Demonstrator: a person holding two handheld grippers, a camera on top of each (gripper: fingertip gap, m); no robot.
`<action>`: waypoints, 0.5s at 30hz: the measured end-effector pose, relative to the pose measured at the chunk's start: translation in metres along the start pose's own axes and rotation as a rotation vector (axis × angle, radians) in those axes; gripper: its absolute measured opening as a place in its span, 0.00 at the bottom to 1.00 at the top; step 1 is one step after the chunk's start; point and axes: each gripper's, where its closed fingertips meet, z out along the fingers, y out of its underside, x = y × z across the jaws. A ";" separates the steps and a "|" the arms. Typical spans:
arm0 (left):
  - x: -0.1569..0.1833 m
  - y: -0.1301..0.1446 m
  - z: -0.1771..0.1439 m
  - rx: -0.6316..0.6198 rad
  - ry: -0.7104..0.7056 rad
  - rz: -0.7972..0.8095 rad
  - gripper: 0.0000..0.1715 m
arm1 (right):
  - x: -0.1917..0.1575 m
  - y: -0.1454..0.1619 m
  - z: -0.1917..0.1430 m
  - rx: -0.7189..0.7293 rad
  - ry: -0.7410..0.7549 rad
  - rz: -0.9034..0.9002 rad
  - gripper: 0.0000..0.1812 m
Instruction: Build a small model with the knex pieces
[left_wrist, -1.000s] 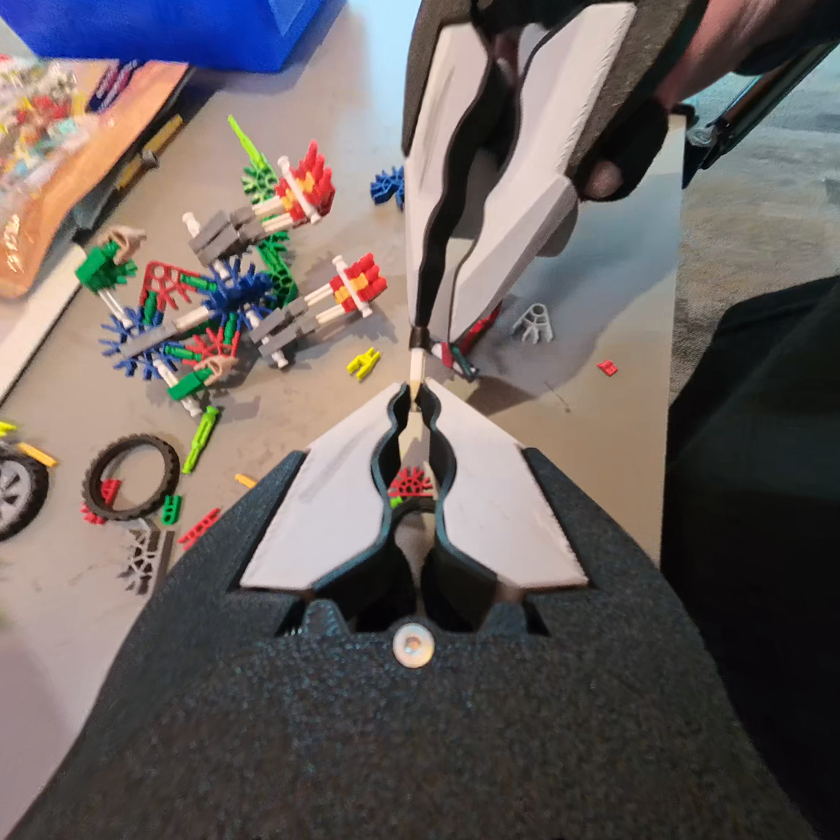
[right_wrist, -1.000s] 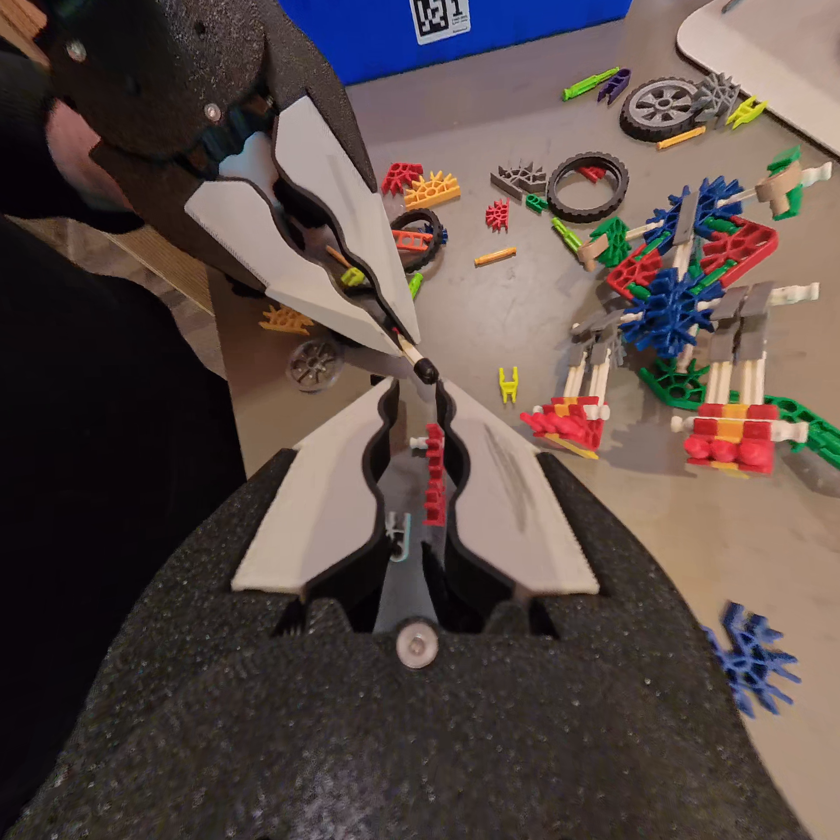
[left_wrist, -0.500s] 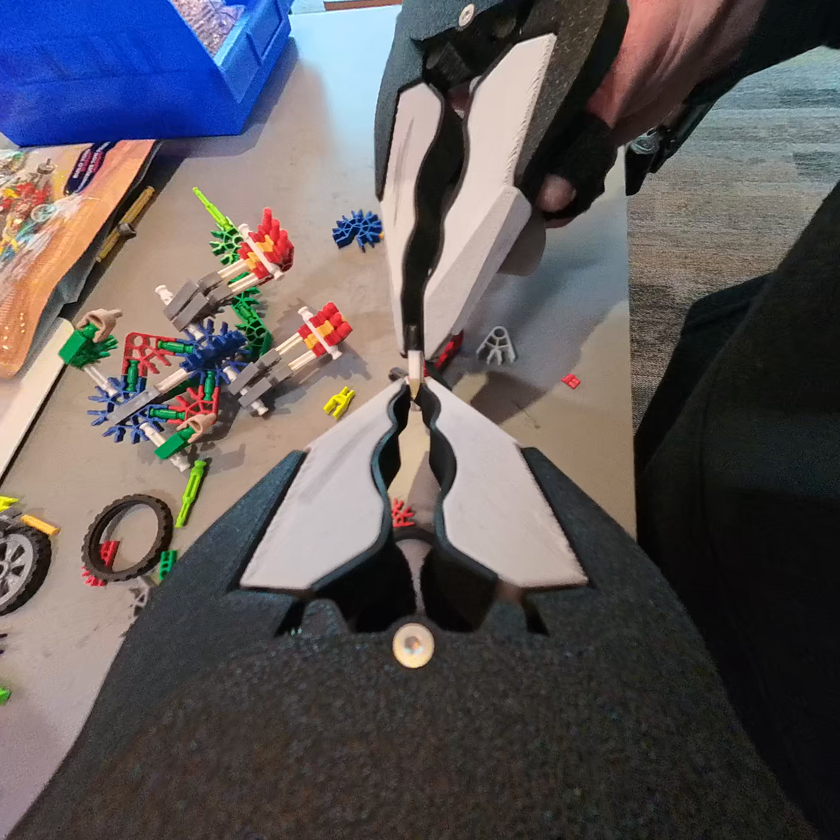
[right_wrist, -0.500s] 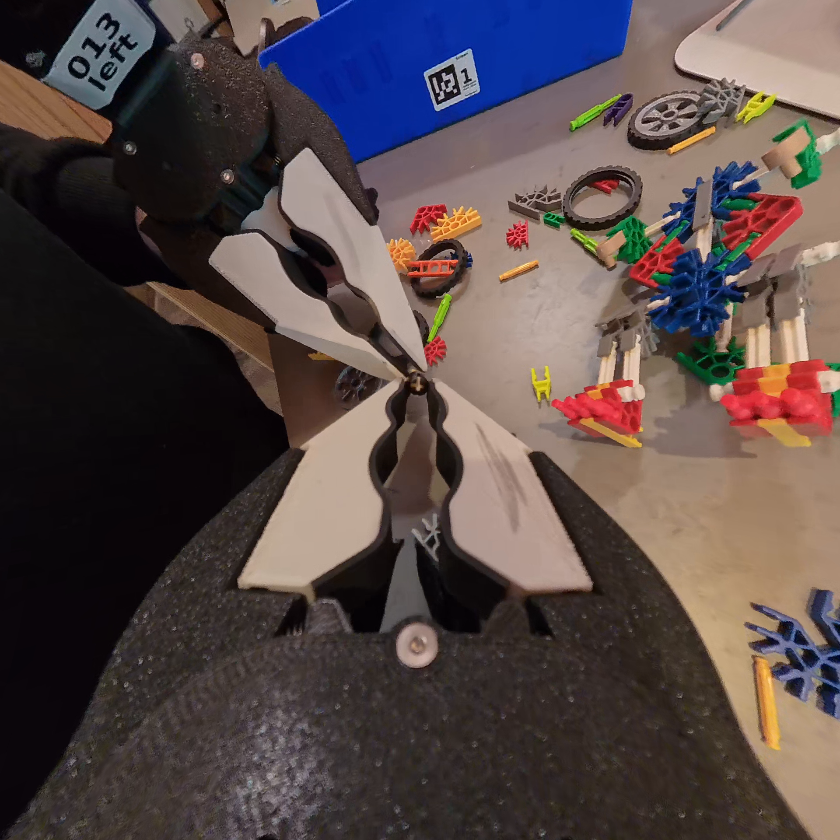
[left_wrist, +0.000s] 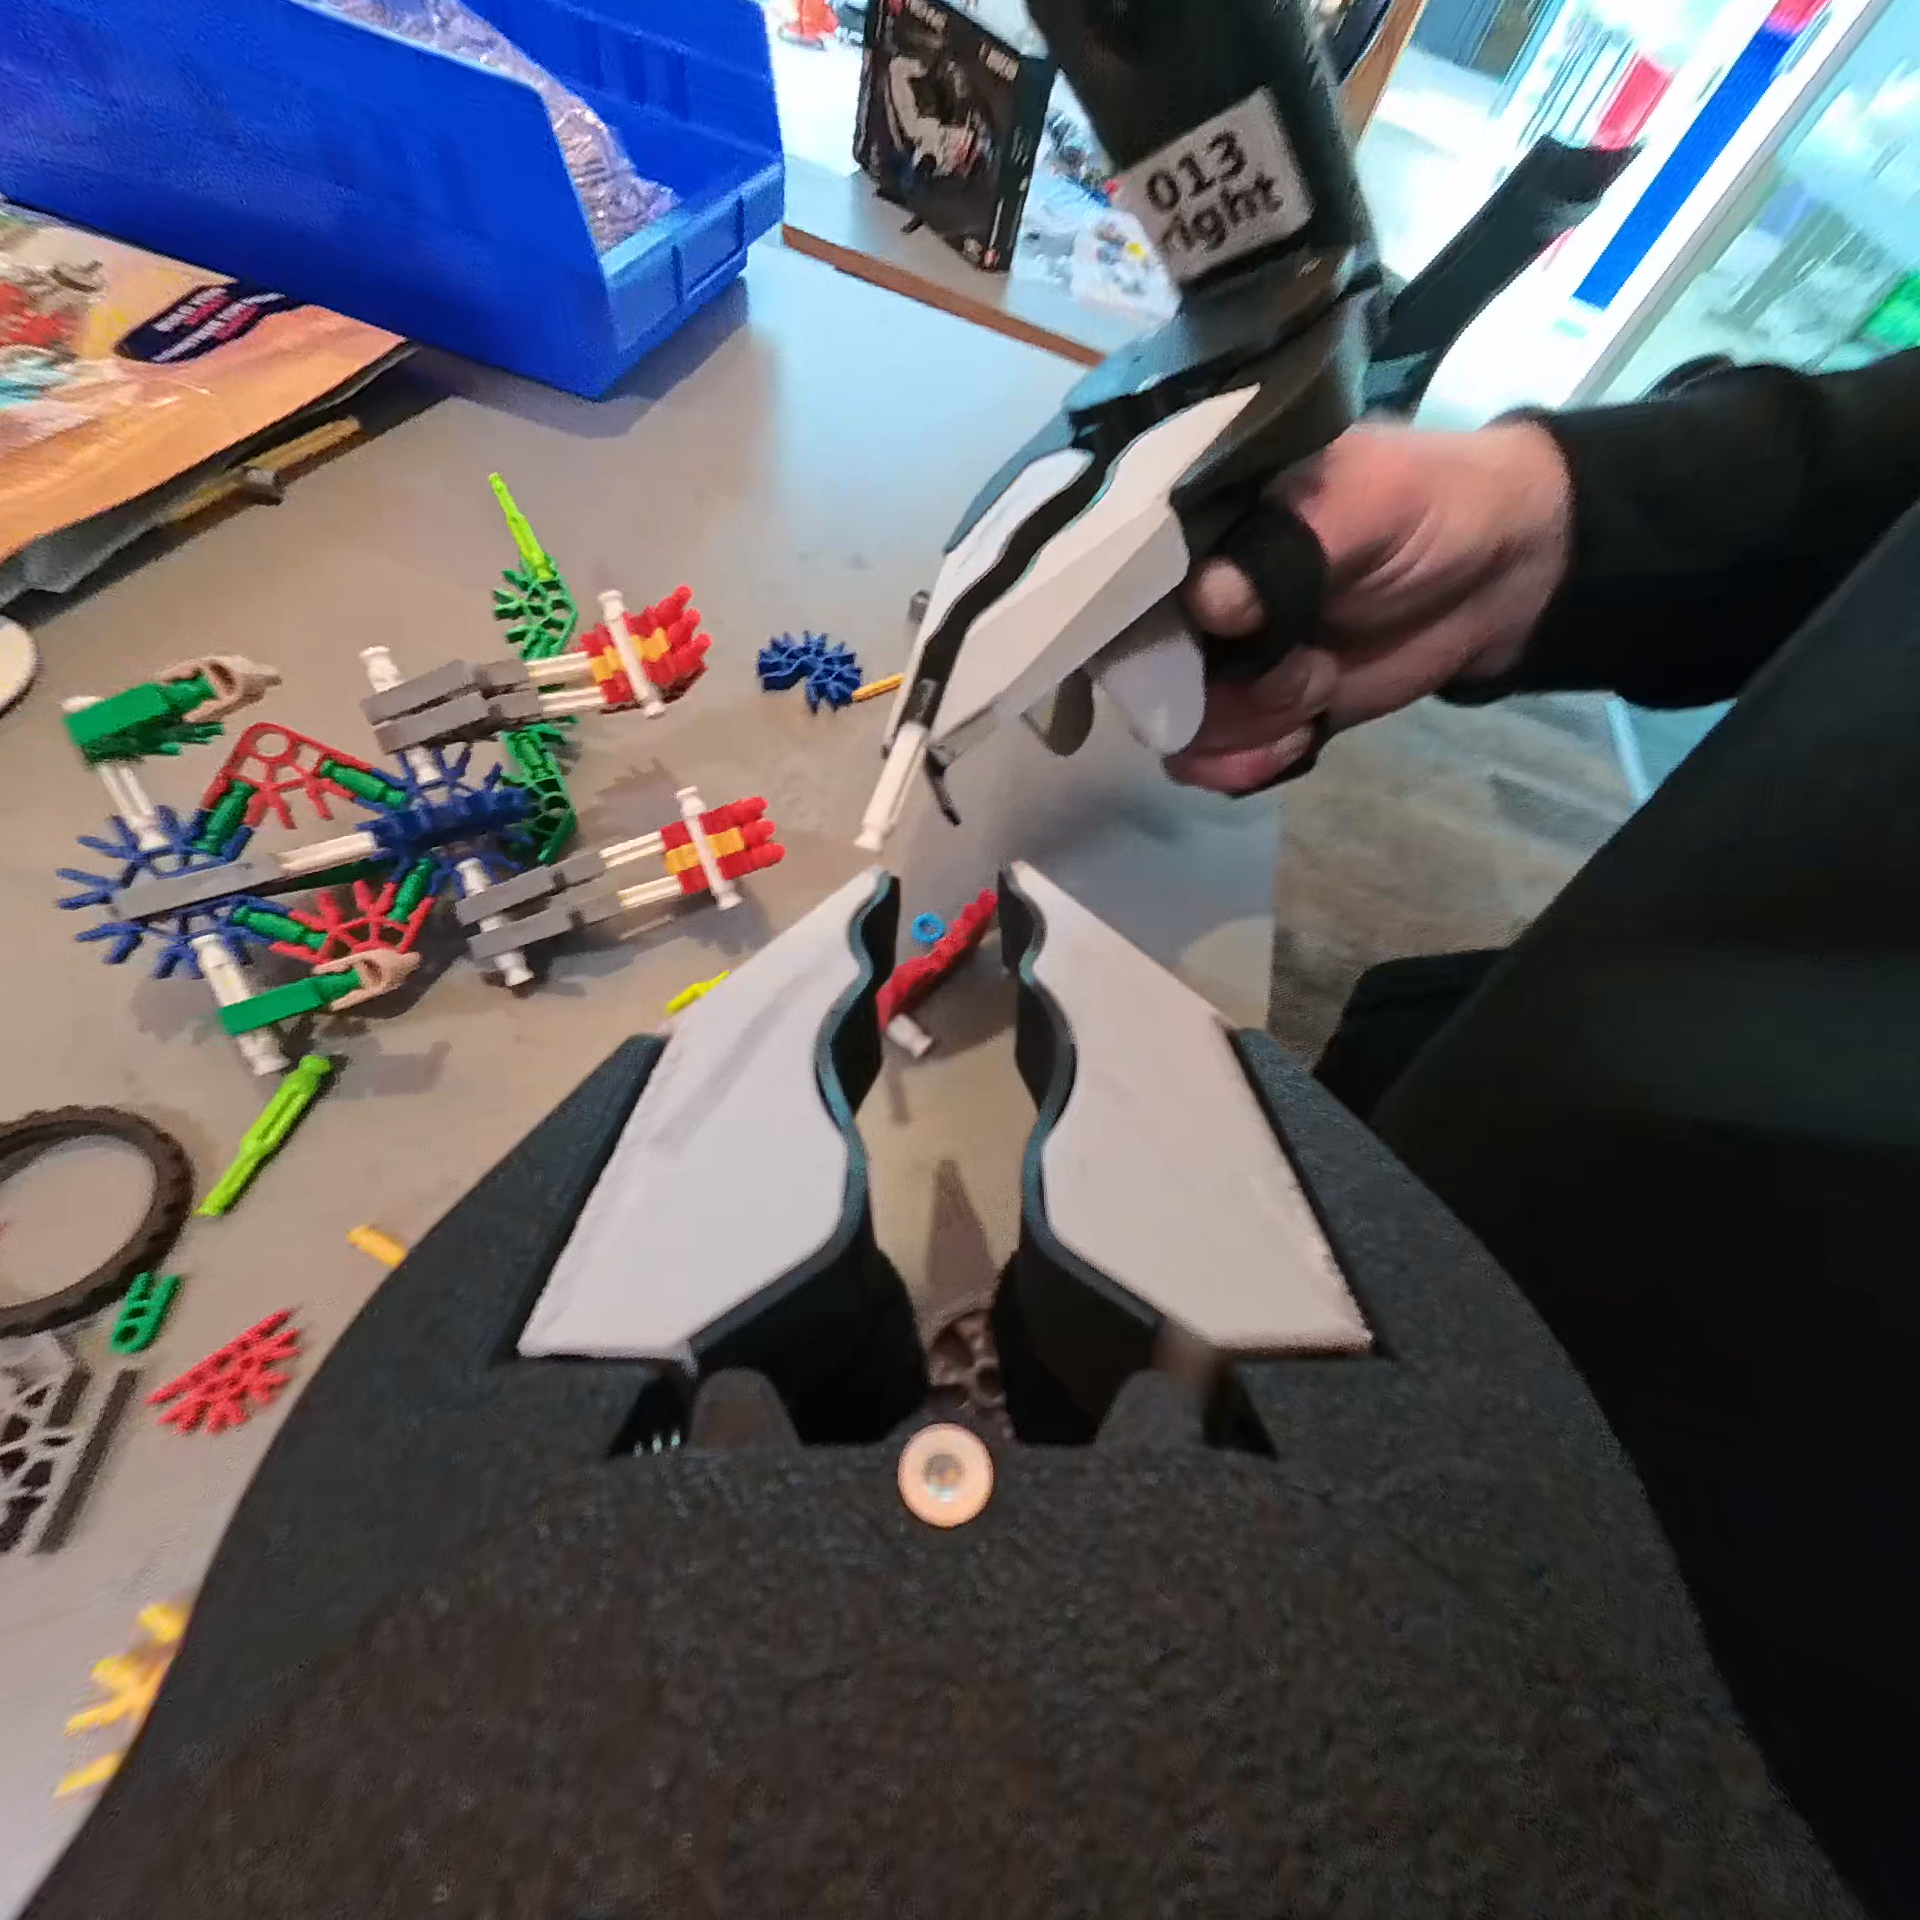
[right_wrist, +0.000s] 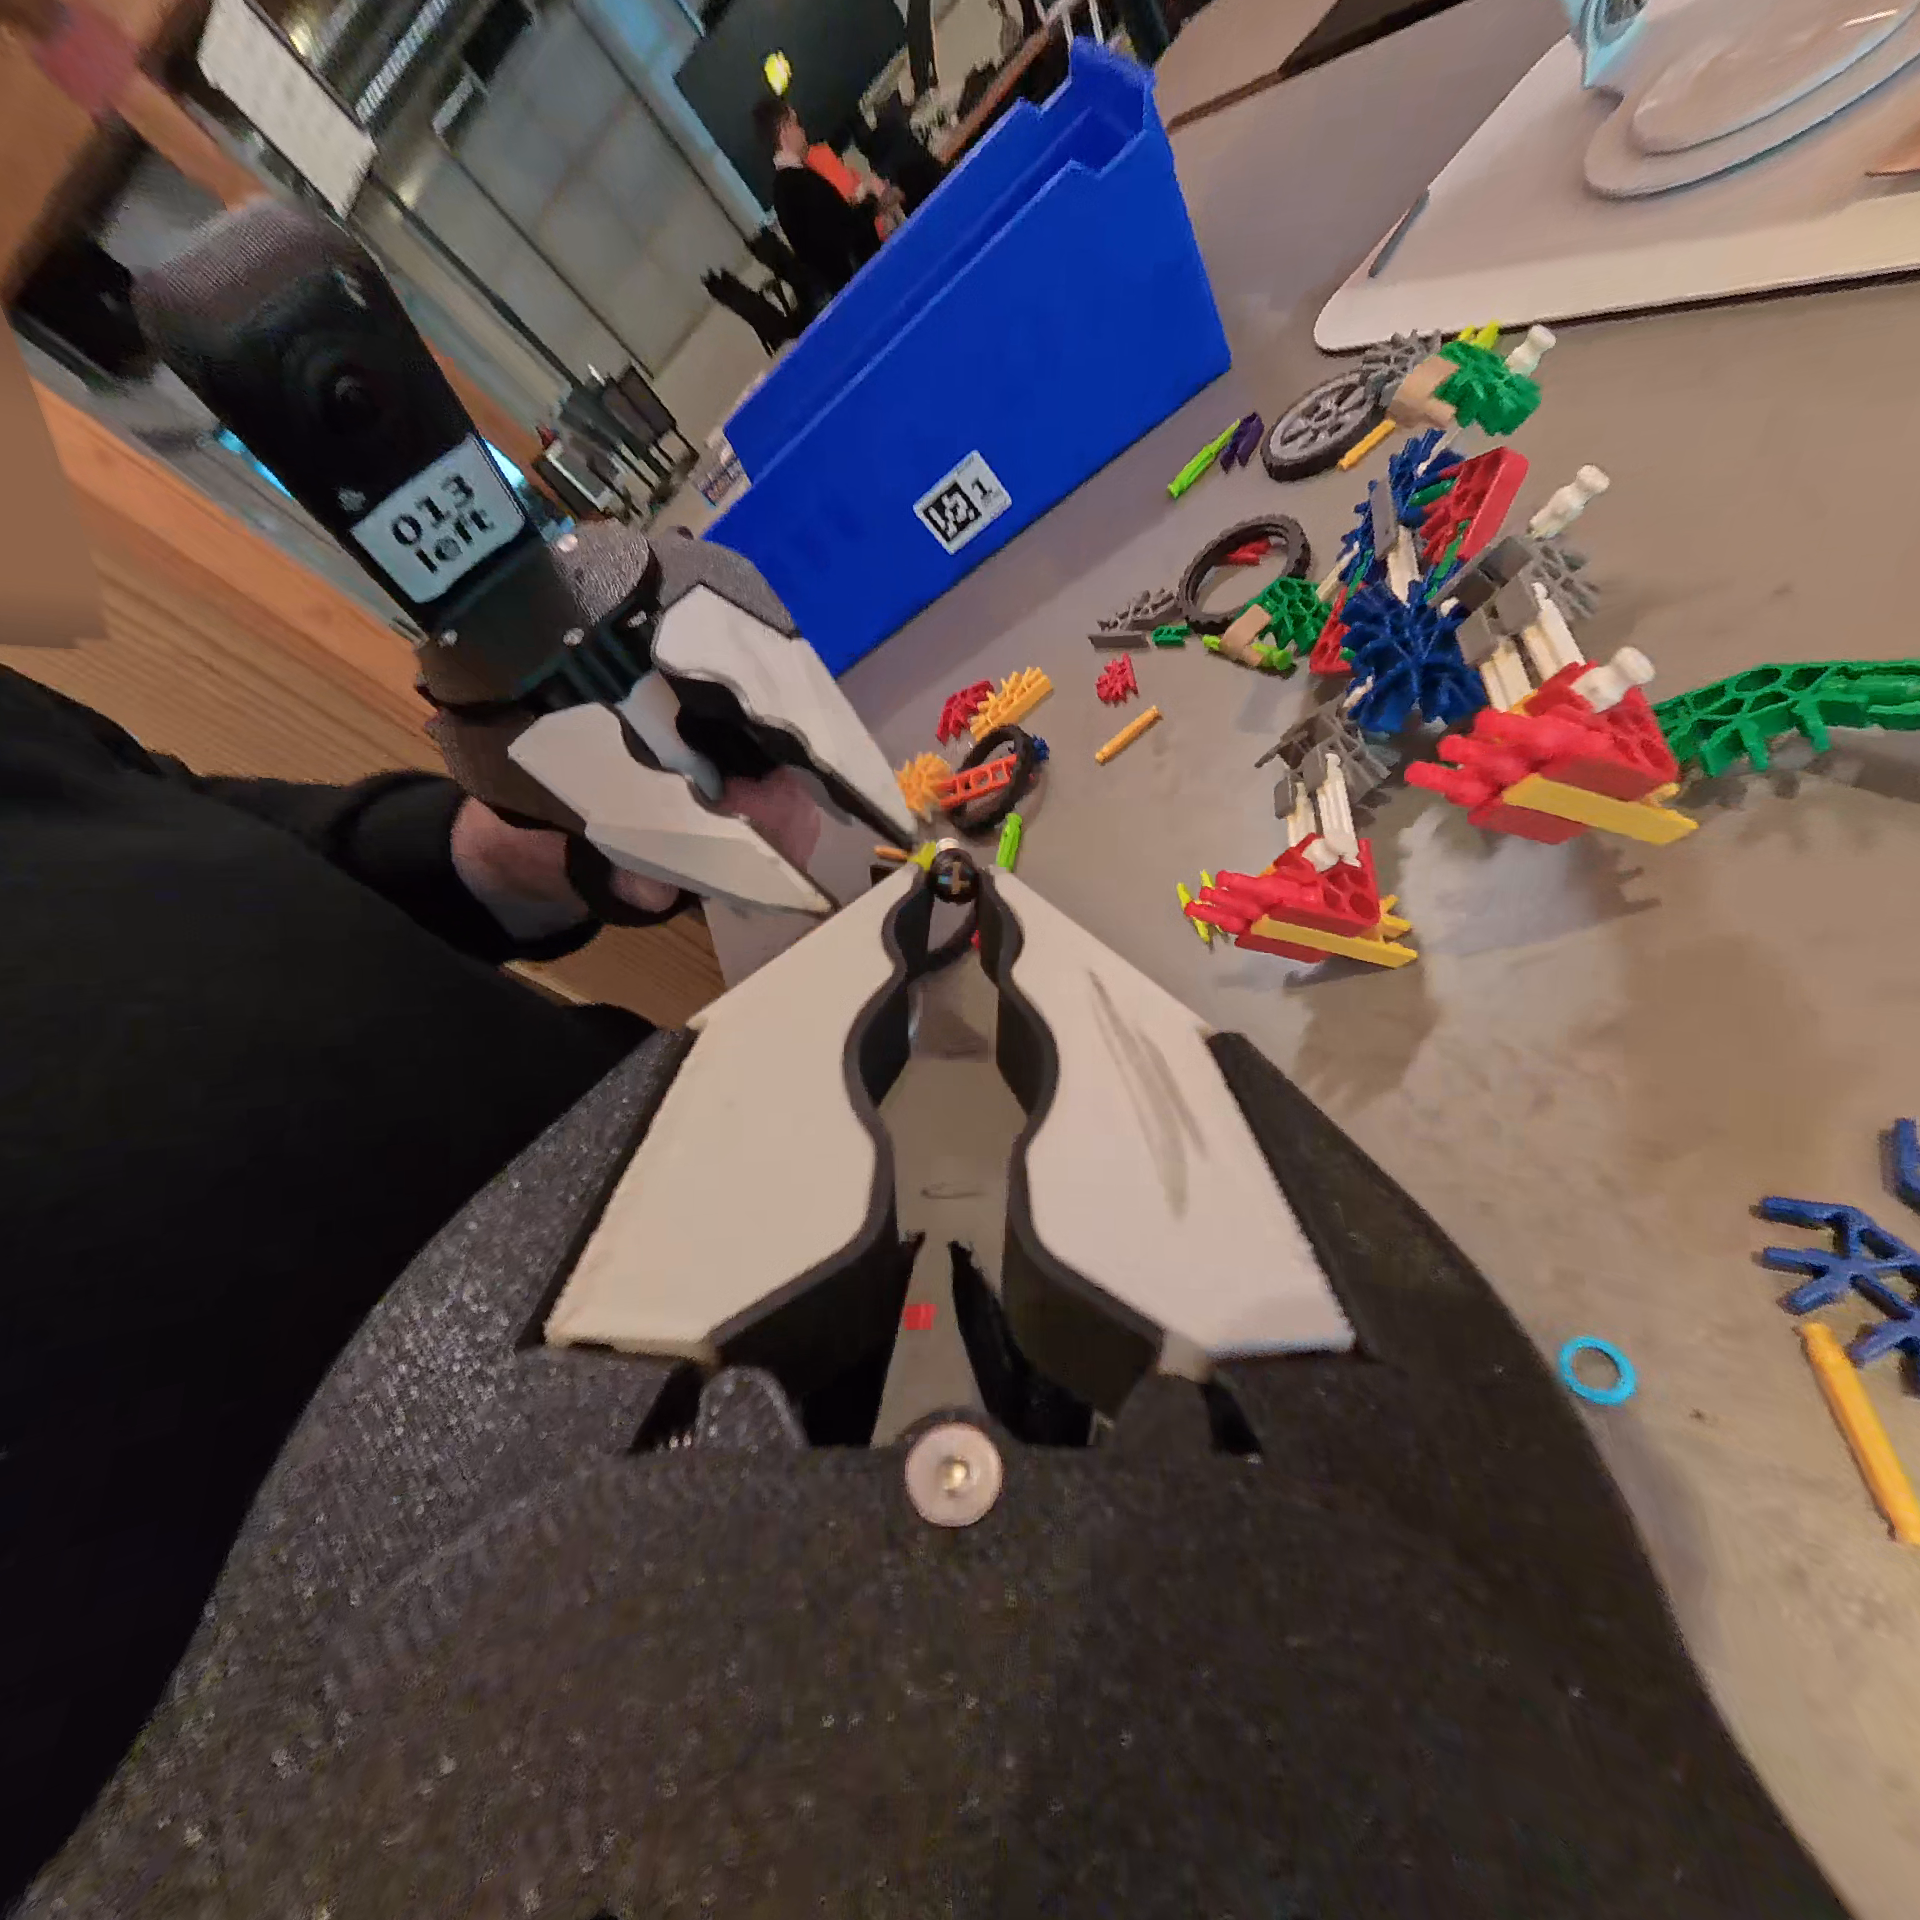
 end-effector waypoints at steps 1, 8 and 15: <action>0.002 -0.003 0.001 0.013 0.005 -0.018 0.09 | -0.001 -0.002 0.000 0.013 -0.007 0.008 0.04; 0.000 -0.011 0.006 0.073 -0.014 -0.133 0.04 | -0.006 -0.002 0.010 0.018 -0.001 -0.028 0.04; 0.000 -0.015 -0.001 0.142 0.001 -0.195 0.05 | -0.009 -0.007 0.013 0.036 -0.011 -0.032 0.04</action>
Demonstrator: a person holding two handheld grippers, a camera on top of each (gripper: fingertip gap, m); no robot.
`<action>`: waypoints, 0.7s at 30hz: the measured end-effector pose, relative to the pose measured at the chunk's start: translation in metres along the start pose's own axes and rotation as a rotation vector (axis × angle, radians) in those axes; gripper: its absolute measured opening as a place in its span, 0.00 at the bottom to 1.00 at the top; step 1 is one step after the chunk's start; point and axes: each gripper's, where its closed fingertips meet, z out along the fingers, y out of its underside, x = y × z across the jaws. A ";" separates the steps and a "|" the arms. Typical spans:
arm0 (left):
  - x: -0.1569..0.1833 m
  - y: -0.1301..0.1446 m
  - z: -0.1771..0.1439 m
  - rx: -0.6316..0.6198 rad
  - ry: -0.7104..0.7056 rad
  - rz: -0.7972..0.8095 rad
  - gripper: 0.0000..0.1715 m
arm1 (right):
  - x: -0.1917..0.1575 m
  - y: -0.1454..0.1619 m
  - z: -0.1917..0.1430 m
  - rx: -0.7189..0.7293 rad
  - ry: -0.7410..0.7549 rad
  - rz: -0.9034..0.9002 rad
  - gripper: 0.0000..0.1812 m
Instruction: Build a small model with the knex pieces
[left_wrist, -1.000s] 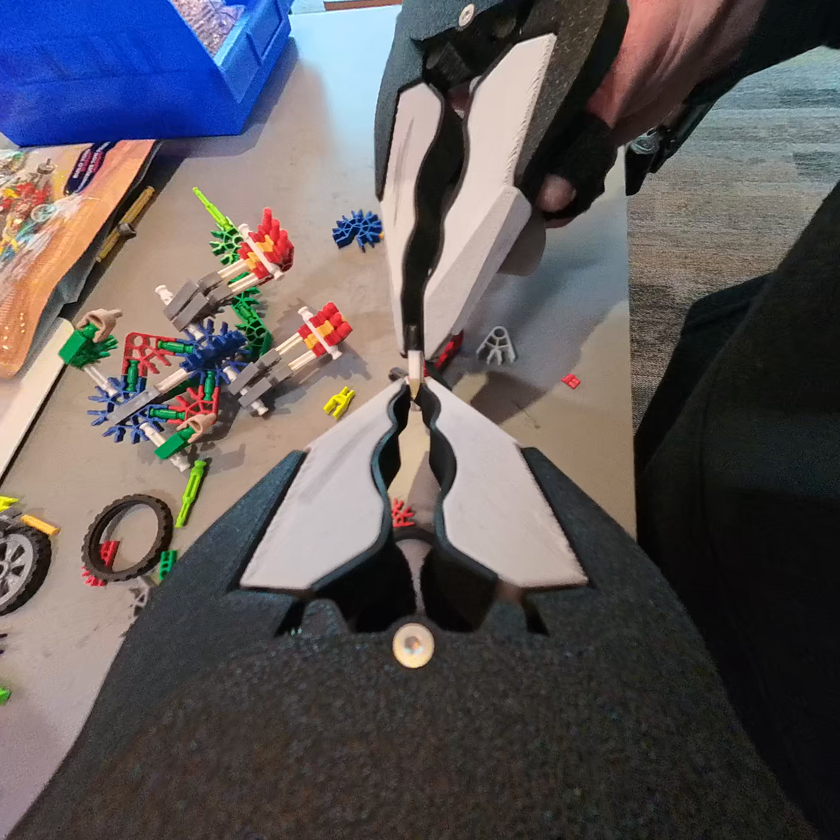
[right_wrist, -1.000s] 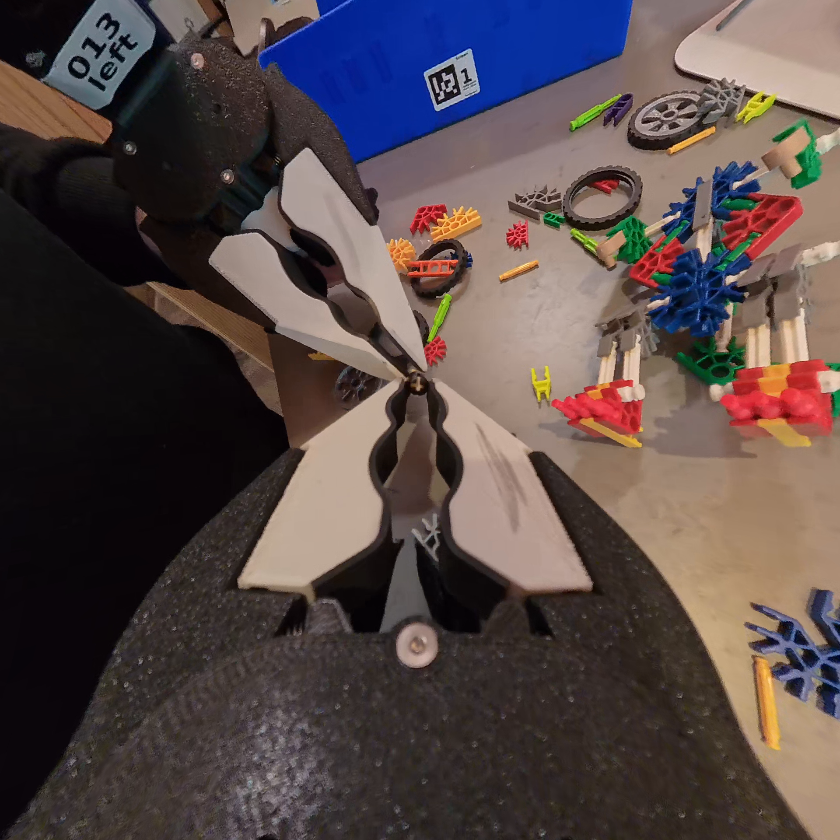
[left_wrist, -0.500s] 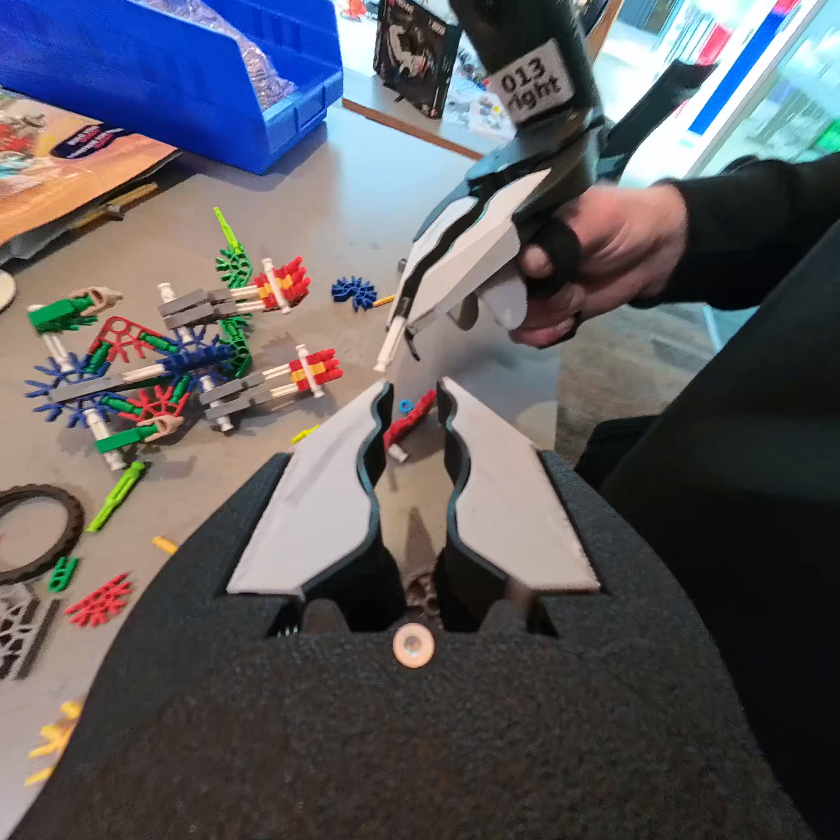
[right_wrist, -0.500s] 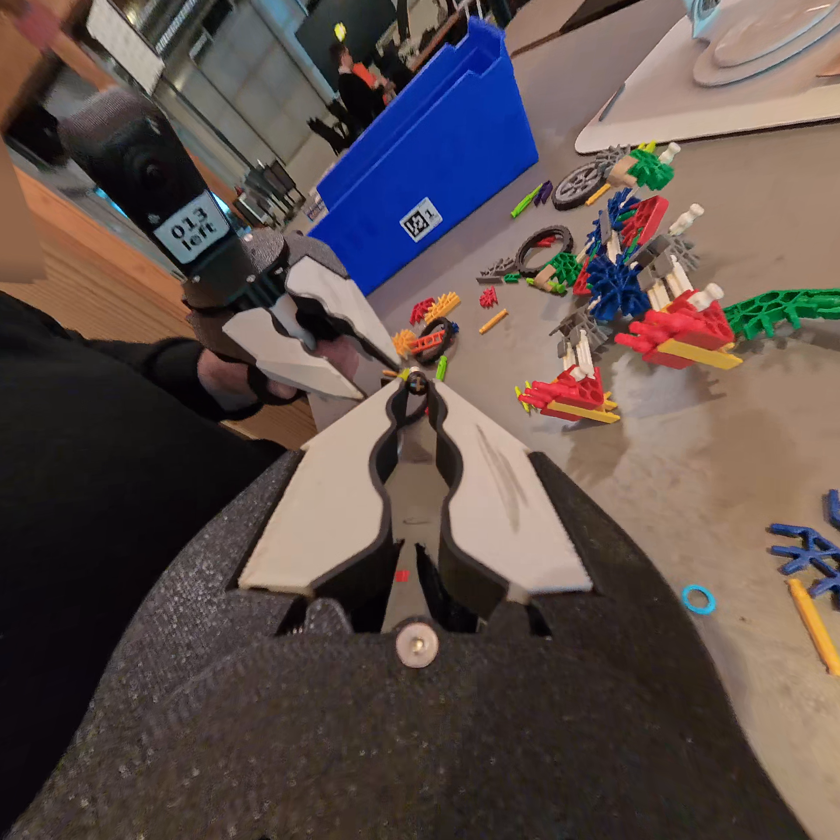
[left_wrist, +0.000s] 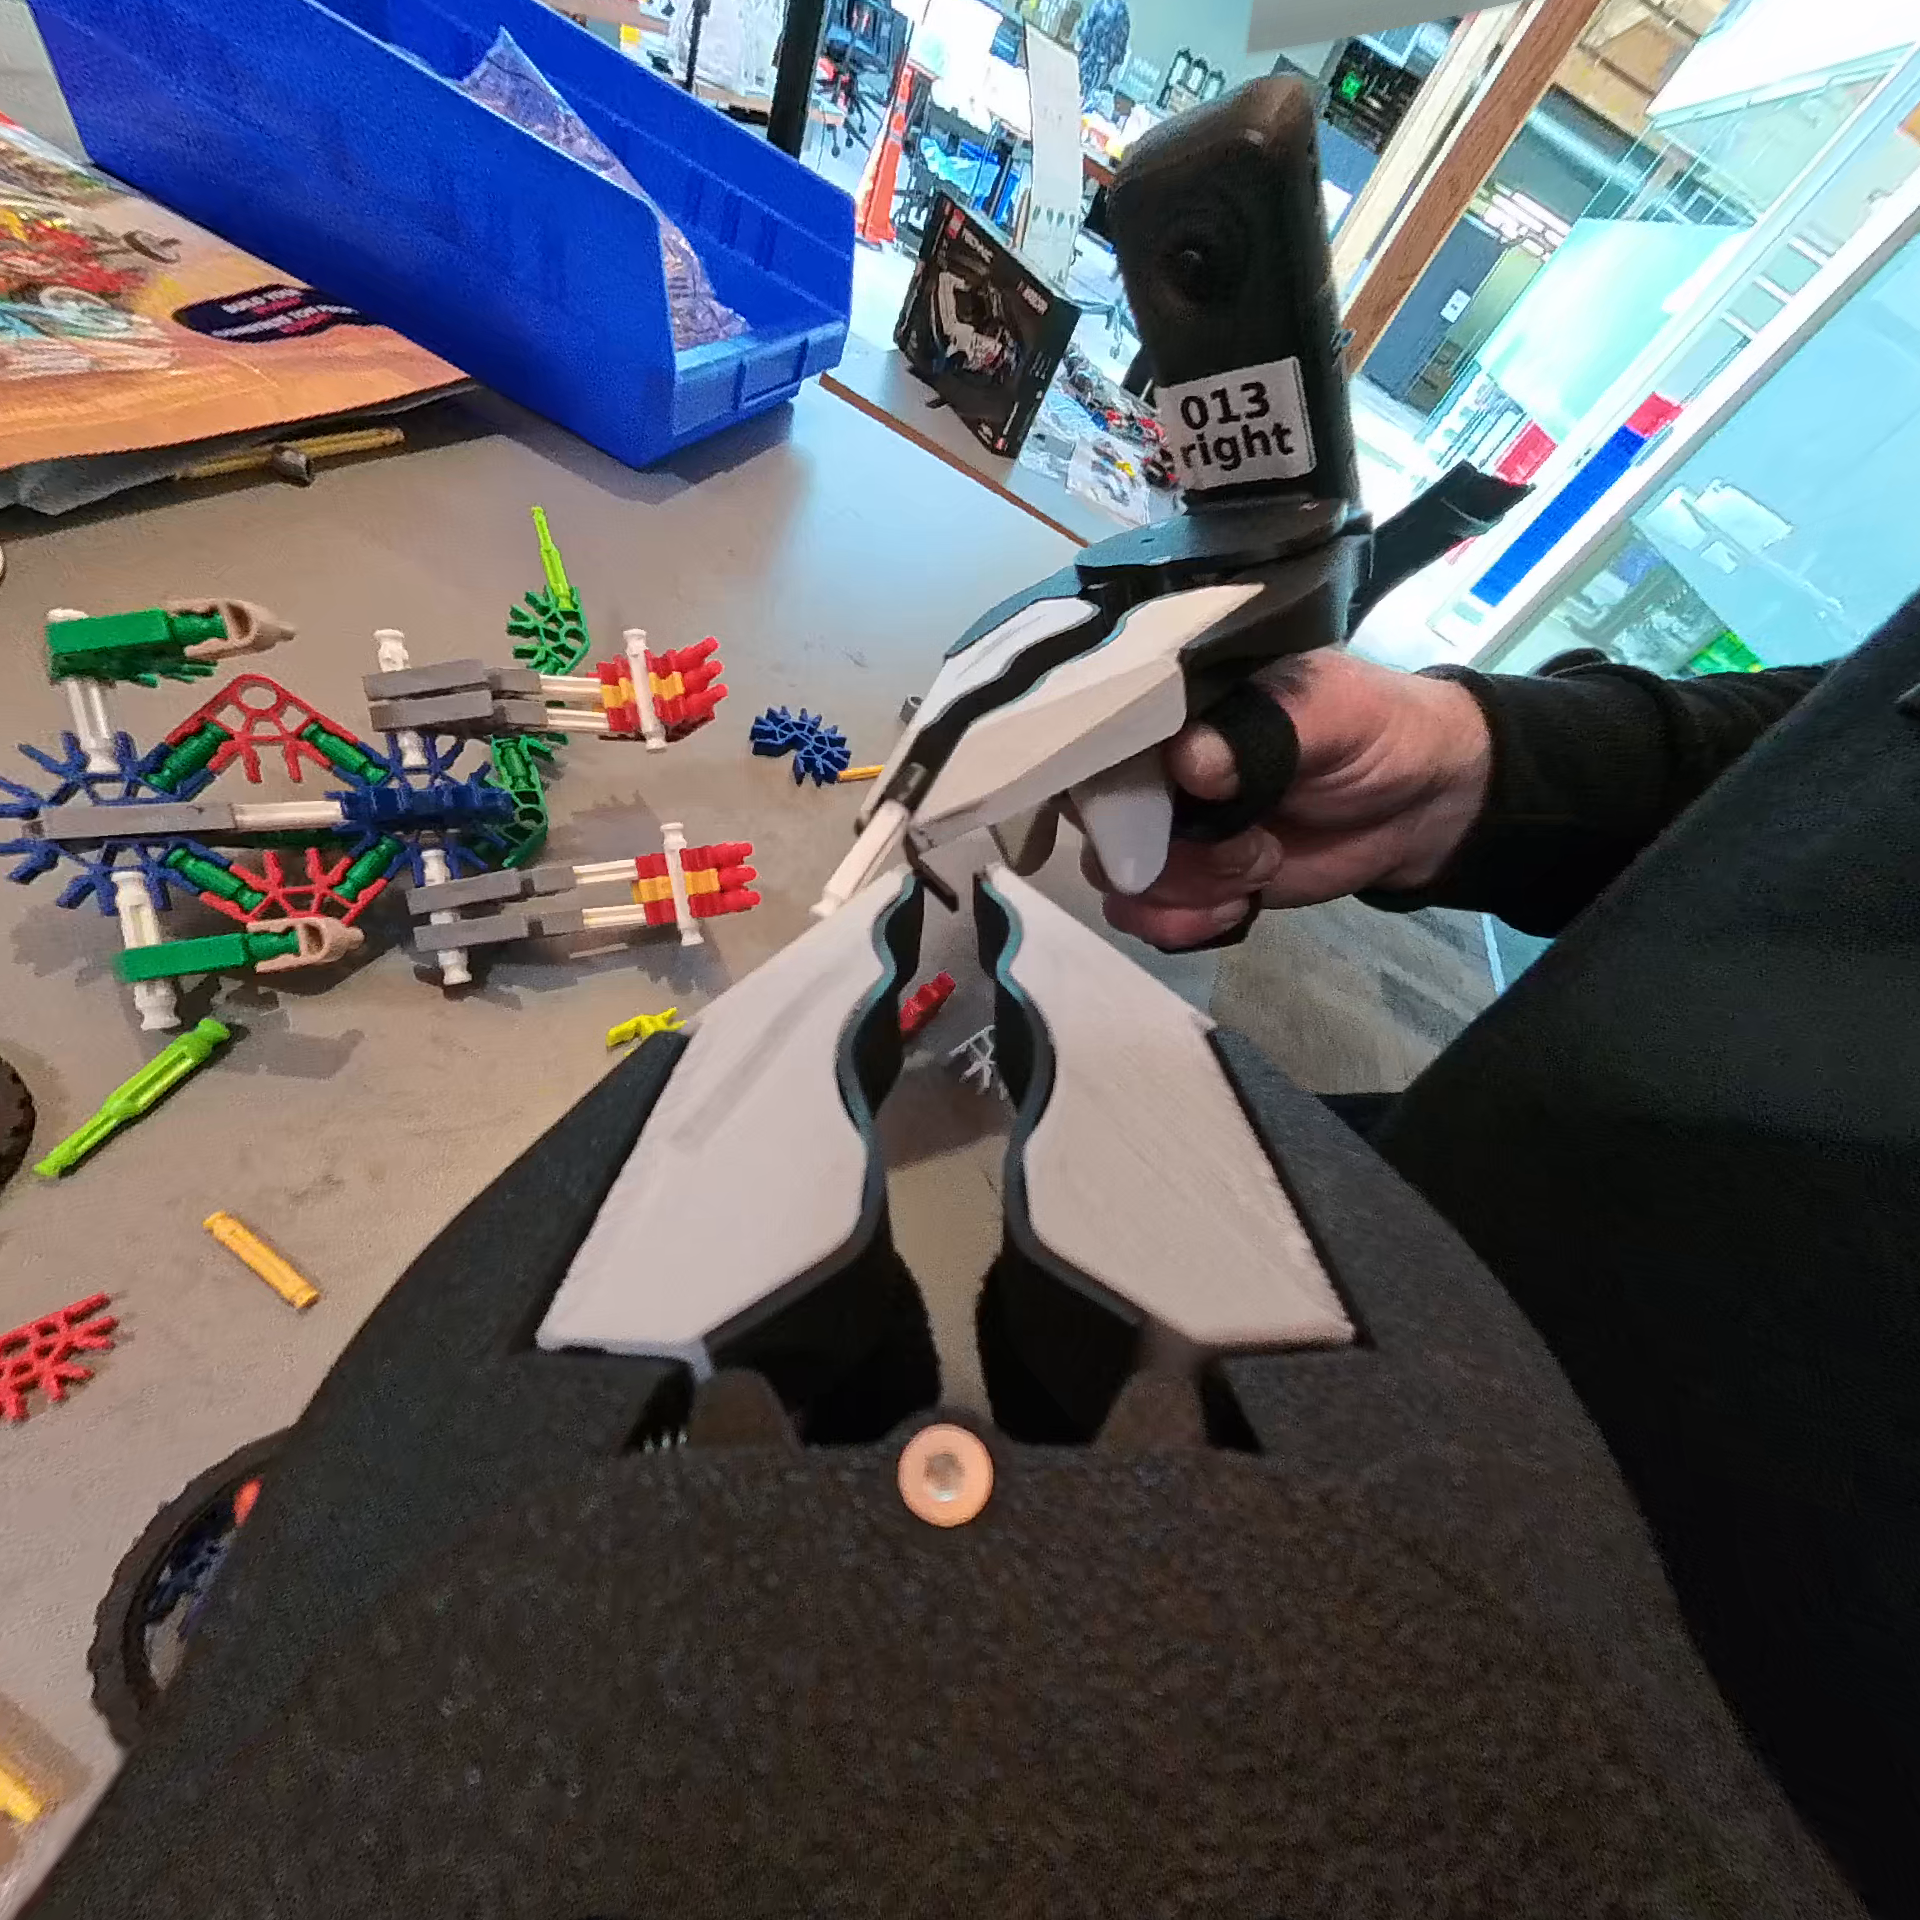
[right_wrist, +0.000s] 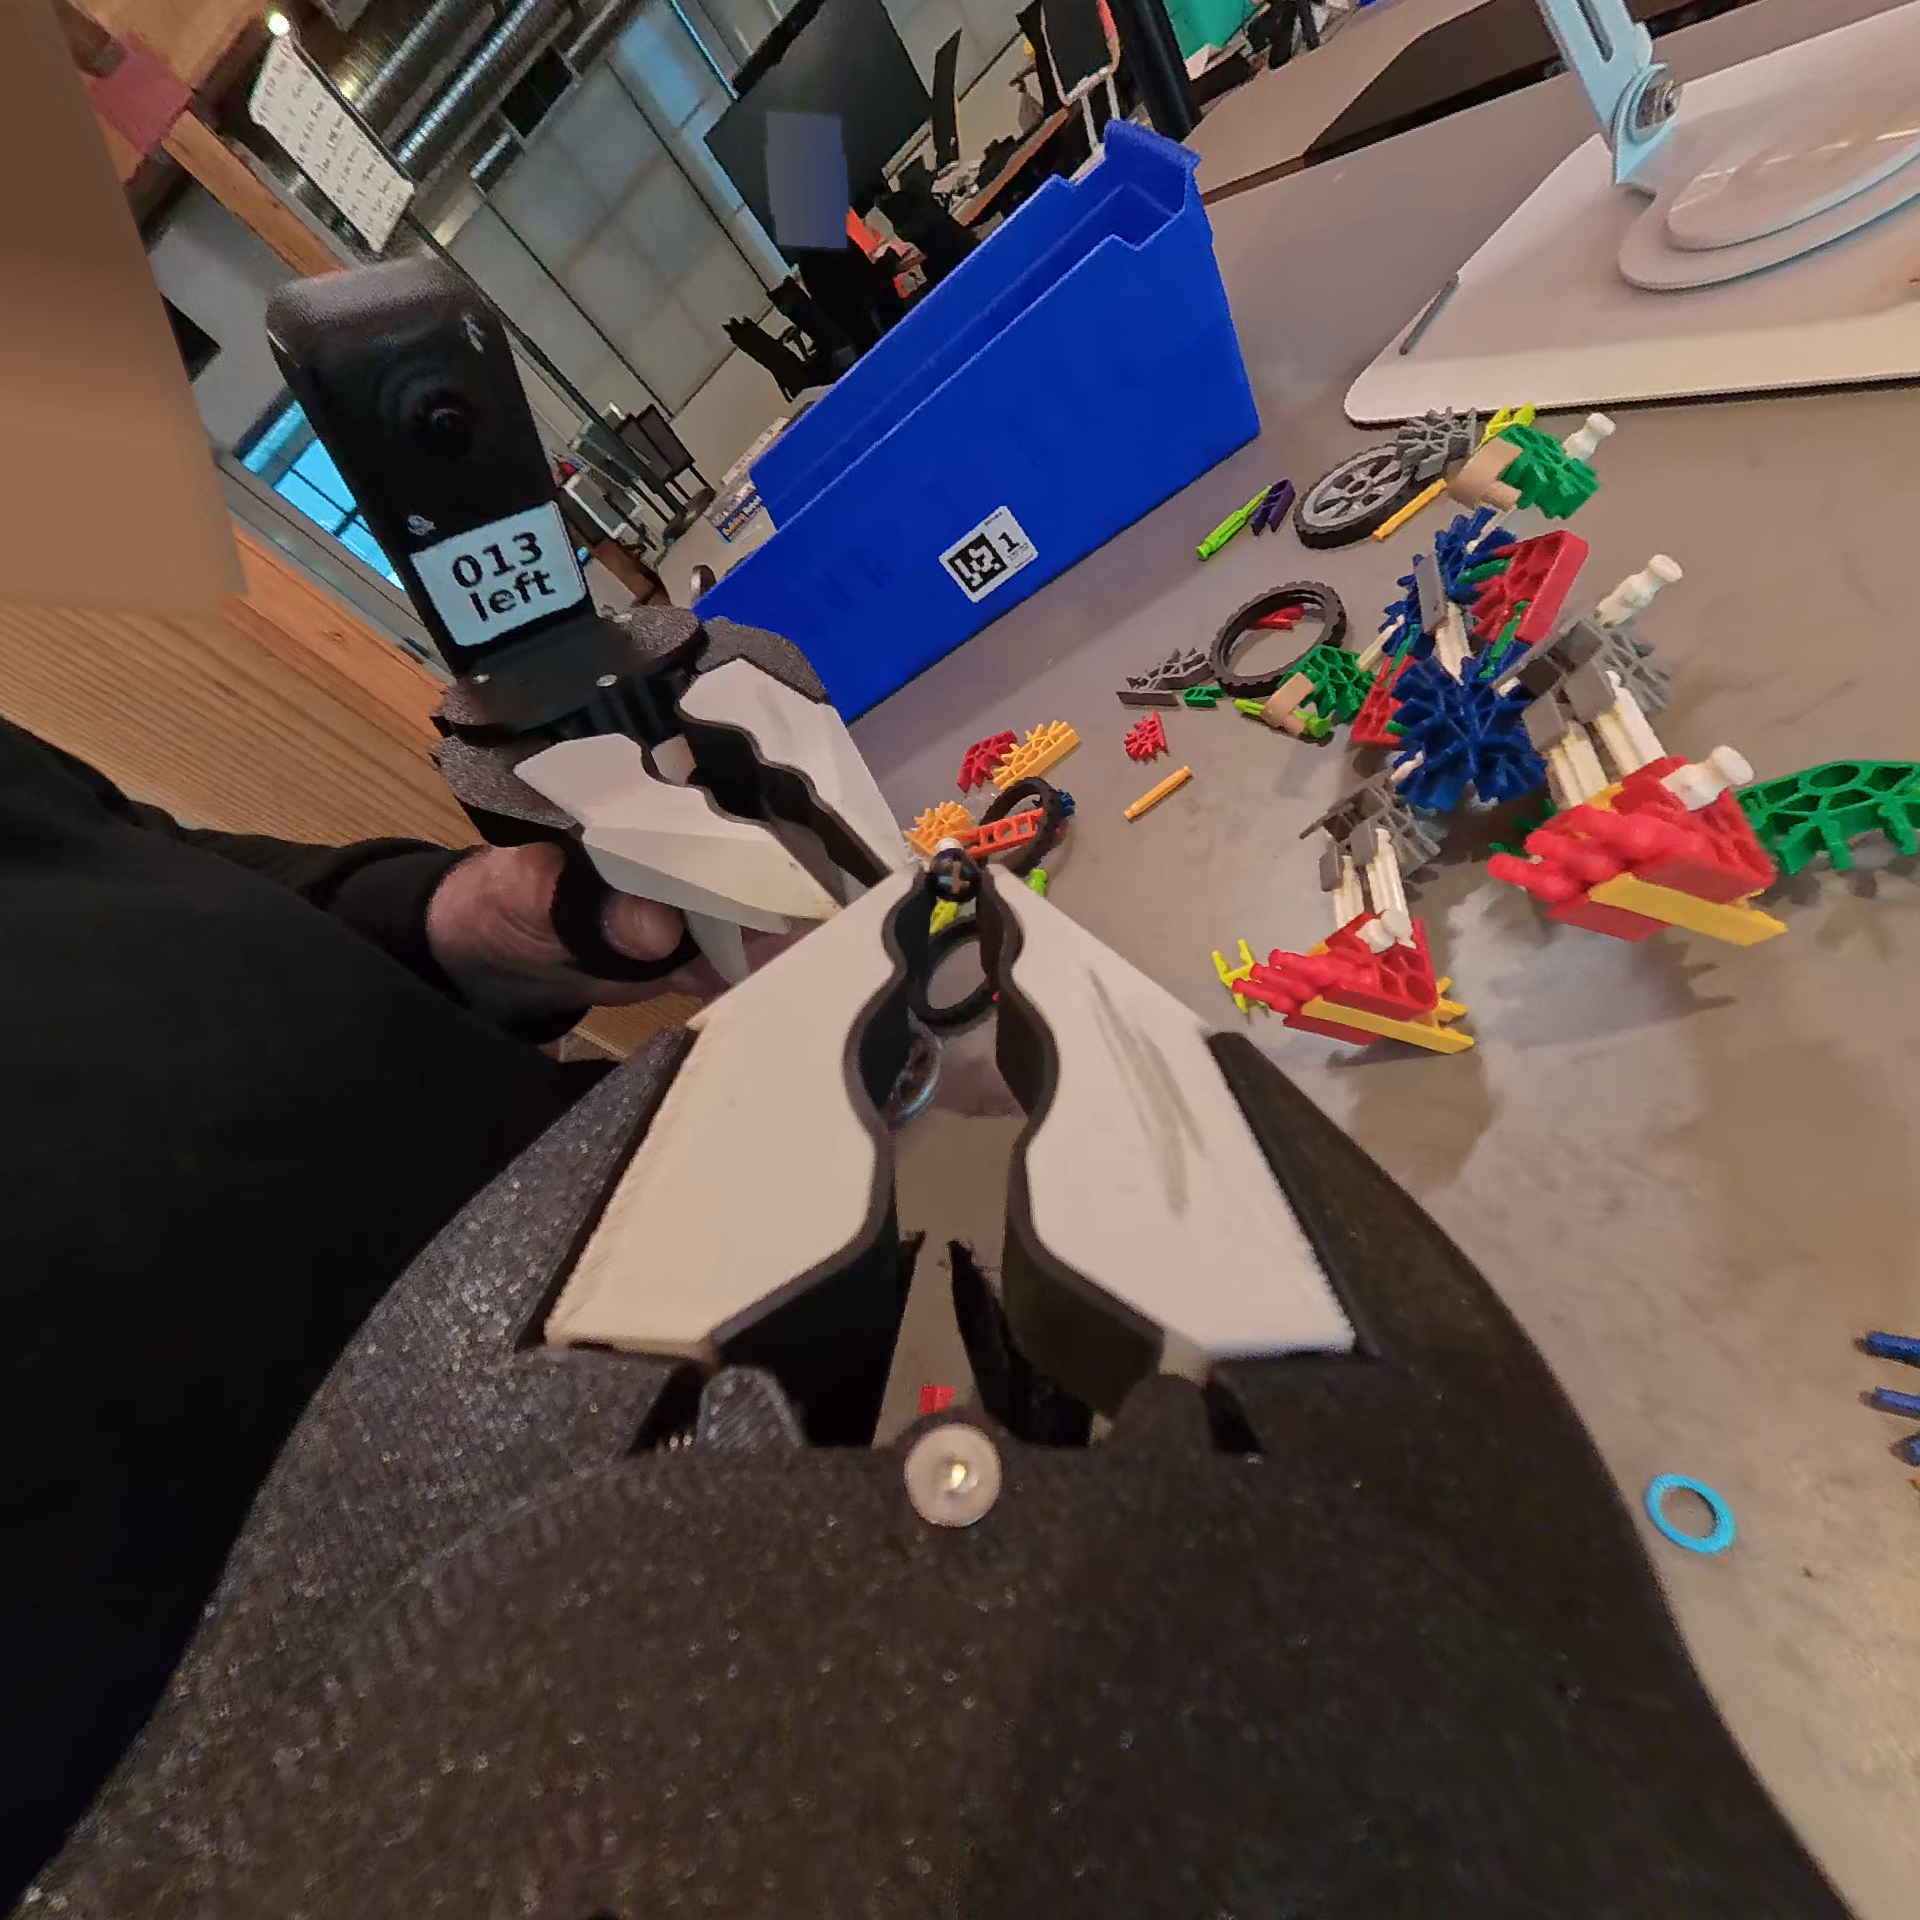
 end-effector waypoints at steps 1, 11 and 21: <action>0.000 -0.001 -0.002 0.013 0.005 -0.013 0.05 | -0.001 -0.001 0.000 0.006 -0.013 0.014 0.04; -0.001 -0.037 -0.026 0.308 0.259 -0.323 0.04 | -0.019 -0.027 0.002 0.143 -0.199 0.192 0.04; -0.012 -0.035 -0.024 0.340 0.208 -0.335 0.00 | -0.015 -0.035 0.009 0.186 -0.158 0.232 0.04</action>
